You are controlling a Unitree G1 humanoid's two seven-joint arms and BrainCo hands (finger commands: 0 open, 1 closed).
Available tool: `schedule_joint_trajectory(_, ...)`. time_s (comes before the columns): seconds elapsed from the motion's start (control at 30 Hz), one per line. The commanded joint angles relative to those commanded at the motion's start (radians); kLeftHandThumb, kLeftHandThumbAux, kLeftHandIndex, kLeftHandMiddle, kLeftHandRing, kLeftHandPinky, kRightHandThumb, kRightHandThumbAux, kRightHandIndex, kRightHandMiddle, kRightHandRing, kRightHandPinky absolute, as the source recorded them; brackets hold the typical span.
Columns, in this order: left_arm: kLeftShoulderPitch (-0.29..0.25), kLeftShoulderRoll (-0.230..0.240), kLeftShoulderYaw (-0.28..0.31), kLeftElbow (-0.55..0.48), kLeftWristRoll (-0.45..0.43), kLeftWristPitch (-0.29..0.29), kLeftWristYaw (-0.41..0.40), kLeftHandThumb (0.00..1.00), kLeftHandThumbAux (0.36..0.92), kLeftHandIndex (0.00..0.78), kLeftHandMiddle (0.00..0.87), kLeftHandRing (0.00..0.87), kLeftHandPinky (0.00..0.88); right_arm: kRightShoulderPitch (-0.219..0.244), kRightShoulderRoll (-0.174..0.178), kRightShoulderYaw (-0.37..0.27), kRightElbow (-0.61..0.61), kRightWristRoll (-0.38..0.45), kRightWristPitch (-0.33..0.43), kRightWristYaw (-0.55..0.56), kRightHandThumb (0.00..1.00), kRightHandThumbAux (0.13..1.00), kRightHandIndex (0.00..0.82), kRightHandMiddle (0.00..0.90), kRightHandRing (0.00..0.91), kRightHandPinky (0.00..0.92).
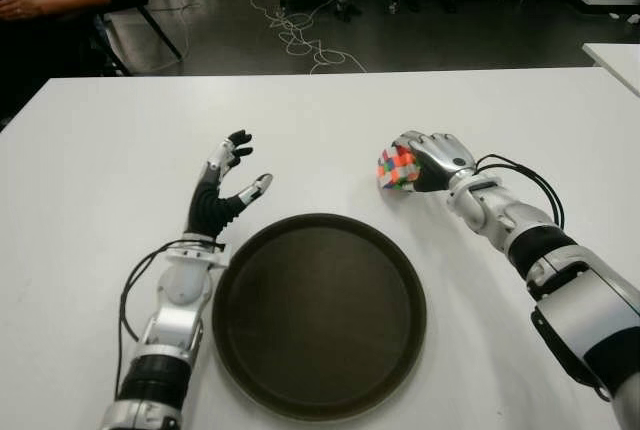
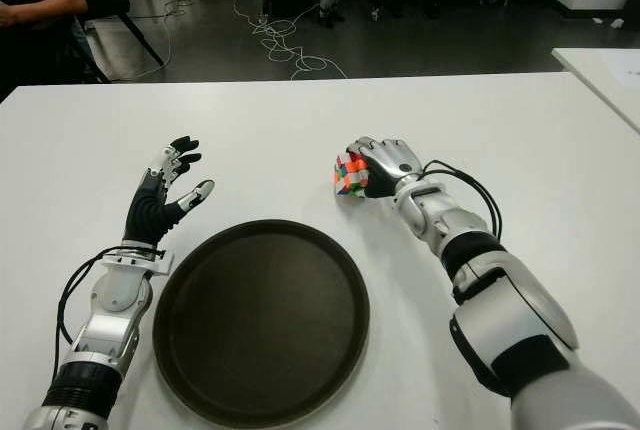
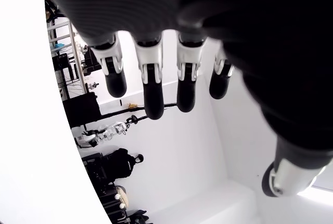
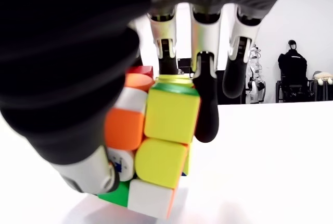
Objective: Pick up the Rubik's Cube and put it in the plate
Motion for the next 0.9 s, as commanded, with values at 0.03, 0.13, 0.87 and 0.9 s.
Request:
schedule_joint_trajectory(0.03,0.000,0.000,0.000,0.000,0.001,0.000,0.000,0.089,0.624,0.102,0.164,0.152,0.099,0.000,0.000,0.000,0.000,-0.001,-0.001,-0.002,0.678,0.743,0.400,0.446,0.483,0.495)
schedule_joint_trajectory(0.13,0.000,0.002,0.000,0.001,0.004,0.001,0.002,0.088,0.624,0.101,0.160,0.146,0.102,0.000,0.000,-0.002,0.001,-0.001,-0.001,-0.008,0.677,0.744,0.400,0.419,0.465,0.487)
schedule_joint_trajectory(0.87,0.000,0.002,0.002,0.003,0.007,-0.001,0.008,0.092,0.591,0.092,0.161,0.154,0.117,0.001,0.001,-0.010,0.000,-0.001,-0.008,-0.047,0.683,0.739,0.407,0.441,0.482,0.502)
schedule_joint_trajectory(0.9,0.000,0.002,0.002,0.003,0.007,-0.001,0.008,0.095,0.593,0.093,0.162,0.155,0.116,0.000,0.001,-0.009,-0.001,-0.002,-0.008,-0.050,0.685,0.738,0.410,0.464,0.498,0.513)
